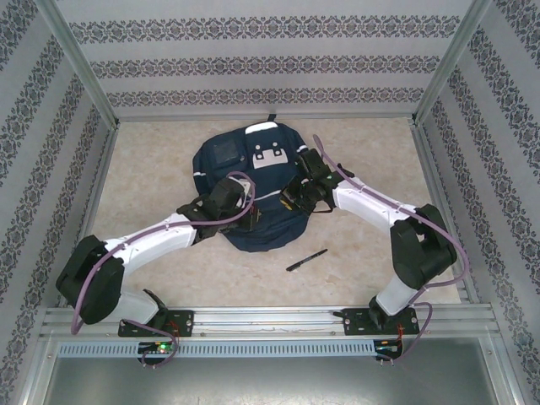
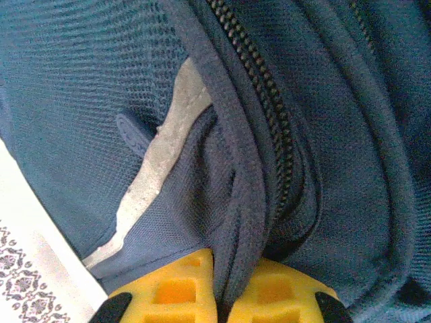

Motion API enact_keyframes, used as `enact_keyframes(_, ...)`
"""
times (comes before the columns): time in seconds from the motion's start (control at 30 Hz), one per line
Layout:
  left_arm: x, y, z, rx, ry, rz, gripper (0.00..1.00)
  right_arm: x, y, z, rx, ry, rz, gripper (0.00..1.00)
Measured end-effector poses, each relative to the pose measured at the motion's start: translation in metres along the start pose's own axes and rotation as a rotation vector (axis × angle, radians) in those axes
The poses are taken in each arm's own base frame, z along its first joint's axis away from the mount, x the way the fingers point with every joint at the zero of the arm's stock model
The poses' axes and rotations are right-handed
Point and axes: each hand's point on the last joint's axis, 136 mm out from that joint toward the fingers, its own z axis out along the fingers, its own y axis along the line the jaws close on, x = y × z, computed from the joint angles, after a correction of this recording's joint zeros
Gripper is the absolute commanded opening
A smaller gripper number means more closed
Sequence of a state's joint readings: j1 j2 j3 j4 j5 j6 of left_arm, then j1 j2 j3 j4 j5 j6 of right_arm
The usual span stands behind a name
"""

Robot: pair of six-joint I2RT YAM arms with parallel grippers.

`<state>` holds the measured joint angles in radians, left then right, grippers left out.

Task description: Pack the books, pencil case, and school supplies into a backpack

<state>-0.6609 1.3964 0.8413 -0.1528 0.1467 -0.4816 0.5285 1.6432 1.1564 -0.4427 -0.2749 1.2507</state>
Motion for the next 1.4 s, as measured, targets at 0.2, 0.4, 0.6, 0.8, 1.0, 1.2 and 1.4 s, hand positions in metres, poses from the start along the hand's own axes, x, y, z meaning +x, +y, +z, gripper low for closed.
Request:
enact_keyframes(0.2,0.001,0.031,-0.012,-0.129,-0.046,0.07,0.0,-0.012,0.004,-0.014,-0.031,-0.027,-0.02,0.0)
enact_keyframes(0.4,-0.011,0.069,-0.025,-0.284,-0.096,0.086,0.06,-0.035,0.0,-0.025,-0.054,-0.046,0.003,0.0)
enact_keyframes(0.6,-0.013,0.023,-0.016,-0.005,-0.119,0.076,0.37,-0.039,0.0,-0.029,-0.077,-0.019,0.014,0.0)
enact_keyframes(0.8,0.003,-0.04,0.002,0.241,-0.03,0.073,0.45,-0.035,0.004,-0.029,-0.095,0.009,0.018,0.0)
enact_keyframes(1.0,0.01,-0.04,0.006,0.244,0.023,-0.056,0.52,-0.033,0.014,-0.034,-0.124,0.026,0.01,0.0)
enact_keyframes(1.2,0.016,-0.026,0.008,0.16,0.056,-0.115,0.59,-0.031,0.017,-0.035,-0.133,0.038,0.009,0.0)
enact_keyframes(1.4,0.021,-0.017,0.027,0.123,0.095,-0.099,0.54,-0.028,0.025,-0.039,-0.157,0.054,0.003,0.0)
